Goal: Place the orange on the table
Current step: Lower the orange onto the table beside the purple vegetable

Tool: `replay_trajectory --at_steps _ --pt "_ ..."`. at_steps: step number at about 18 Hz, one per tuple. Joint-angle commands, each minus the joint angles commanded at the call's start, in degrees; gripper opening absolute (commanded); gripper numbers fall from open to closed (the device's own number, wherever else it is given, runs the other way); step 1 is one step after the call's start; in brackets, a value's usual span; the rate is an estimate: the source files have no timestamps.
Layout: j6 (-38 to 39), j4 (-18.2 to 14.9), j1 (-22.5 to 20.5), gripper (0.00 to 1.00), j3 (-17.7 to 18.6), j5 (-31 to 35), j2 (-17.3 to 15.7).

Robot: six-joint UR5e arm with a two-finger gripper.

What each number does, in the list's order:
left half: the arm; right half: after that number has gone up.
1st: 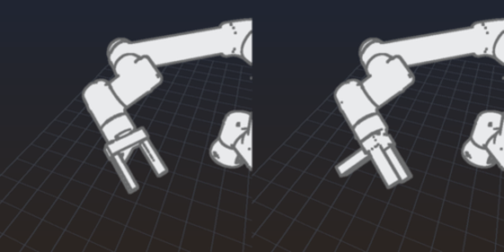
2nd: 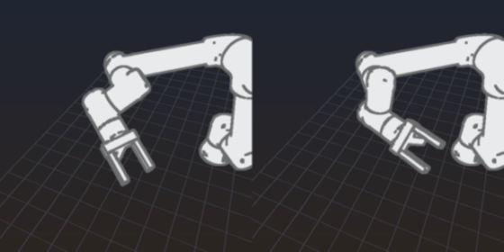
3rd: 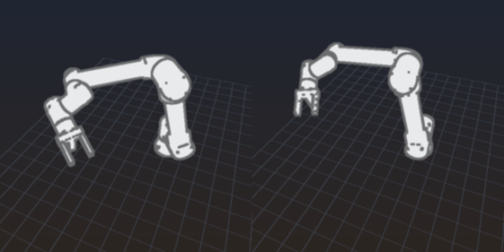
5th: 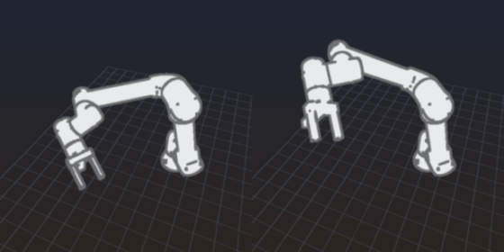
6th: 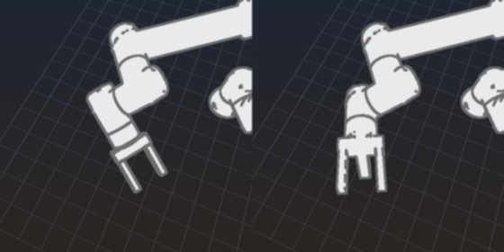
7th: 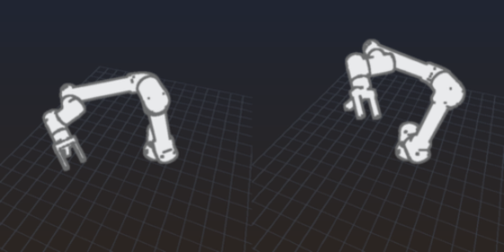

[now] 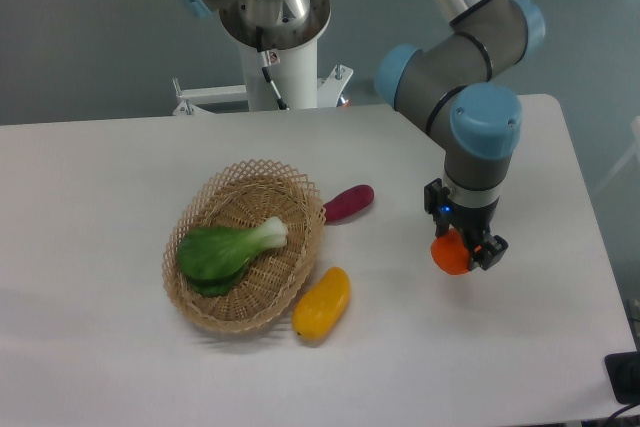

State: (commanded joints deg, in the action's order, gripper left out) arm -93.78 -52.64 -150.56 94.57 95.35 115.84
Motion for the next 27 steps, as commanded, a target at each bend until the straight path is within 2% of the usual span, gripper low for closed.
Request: replay_trajectory --at_steps 3,15,21,22,24,27 --pt "0.3 -0.1 0.3 0.45 0.9 2.6 0.4" --pt "1.6 0.1 2.5 0.48 5.6 2.7 -0.4" --pt "3.5 0.3 3.3 0.48 5.9 2.7 -0.2" --pt "3.6 0.3 3.3 0.49 5.8 2.7 -0.2" --pt "3.5 0.3 3.3 0.6 5.8 2.7 -0.1" --pt "3.5 0.4 3.3 0.61 5.7 2.7 0.0"
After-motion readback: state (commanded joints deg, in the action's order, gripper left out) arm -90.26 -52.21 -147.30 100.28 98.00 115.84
